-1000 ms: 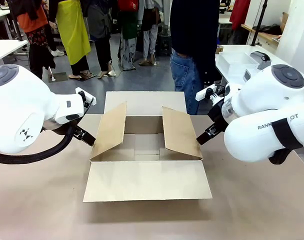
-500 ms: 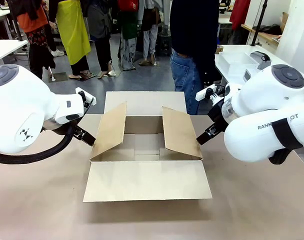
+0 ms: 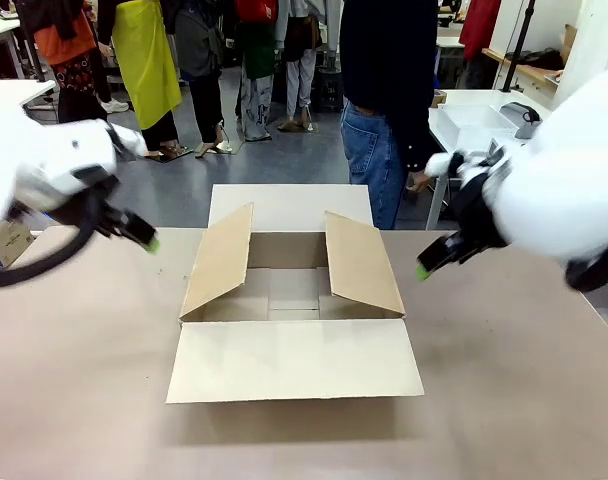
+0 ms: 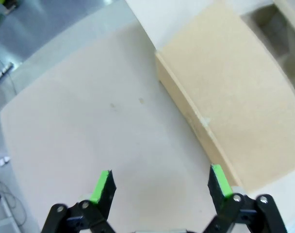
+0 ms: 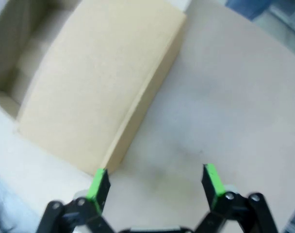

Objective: Pack the gift set into the box.
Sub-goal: Place both hands on the side flaps of the Package Box and spread them outward.

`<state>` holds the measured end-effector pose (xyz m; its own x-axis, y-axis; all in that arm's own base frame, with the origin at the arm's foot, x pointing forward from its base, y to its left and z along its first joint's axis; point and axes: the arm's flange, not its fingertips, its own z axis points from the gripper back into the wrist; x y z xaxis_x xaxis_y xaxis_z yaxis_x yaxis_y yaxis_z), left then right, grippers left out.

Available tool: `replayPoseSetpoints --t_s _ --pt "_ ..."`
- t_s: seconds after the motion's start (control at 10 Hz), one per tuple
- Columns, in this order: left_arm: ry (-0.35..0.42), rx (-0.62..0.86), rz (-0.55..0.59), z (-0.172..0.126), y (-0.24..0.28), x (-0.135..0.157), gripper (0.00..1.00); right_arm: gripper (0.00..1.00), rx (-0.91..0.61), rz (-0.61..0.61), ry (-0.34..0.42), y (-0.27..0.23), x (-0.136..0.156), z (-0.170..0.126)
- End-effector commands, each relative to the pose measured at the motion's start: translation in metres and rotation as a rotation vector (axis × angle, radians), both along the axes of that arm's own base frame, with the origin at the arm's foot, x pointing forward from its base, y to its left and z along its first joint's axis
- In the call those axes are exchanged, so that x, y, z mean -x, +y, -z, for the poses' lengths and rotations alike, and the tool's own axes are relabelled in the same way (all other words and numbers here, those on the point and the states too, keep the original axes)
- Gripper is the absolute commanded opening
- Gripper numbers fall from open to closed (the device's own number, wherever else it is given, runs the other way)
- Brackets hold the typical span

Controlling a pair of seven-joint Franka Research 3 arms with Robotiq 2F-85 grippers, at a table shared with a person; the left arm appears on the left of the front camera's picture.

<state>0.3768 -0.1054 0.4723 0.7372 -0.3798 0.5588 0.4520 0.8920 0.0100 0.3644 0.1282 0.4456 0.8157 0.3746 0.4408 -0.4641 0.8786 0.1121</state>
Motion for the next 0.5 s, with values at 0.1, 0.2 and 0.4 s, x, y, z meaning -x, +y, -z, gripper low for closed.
replayPoseSetpoints --t_s 0.1,0.2,0.4 --pt "-0.052 0.213 0.049 -0.055 0.037 0.077 1.0 1.0 -0.273 0.281 -0.013 -0.059 0.061 -0.095" --pt "-0.03 0.273 0.081 -0.058 0.053 0.084 1.0 1.0 -0.385 0.329 0.0 -0.089 0.073 -0.106" --pt "0.094 0.583 0.152 -0.033 0.133 0.08 1.0 1.0 -0.653 0.412 0.036 -0.173 0.087 -0.102"
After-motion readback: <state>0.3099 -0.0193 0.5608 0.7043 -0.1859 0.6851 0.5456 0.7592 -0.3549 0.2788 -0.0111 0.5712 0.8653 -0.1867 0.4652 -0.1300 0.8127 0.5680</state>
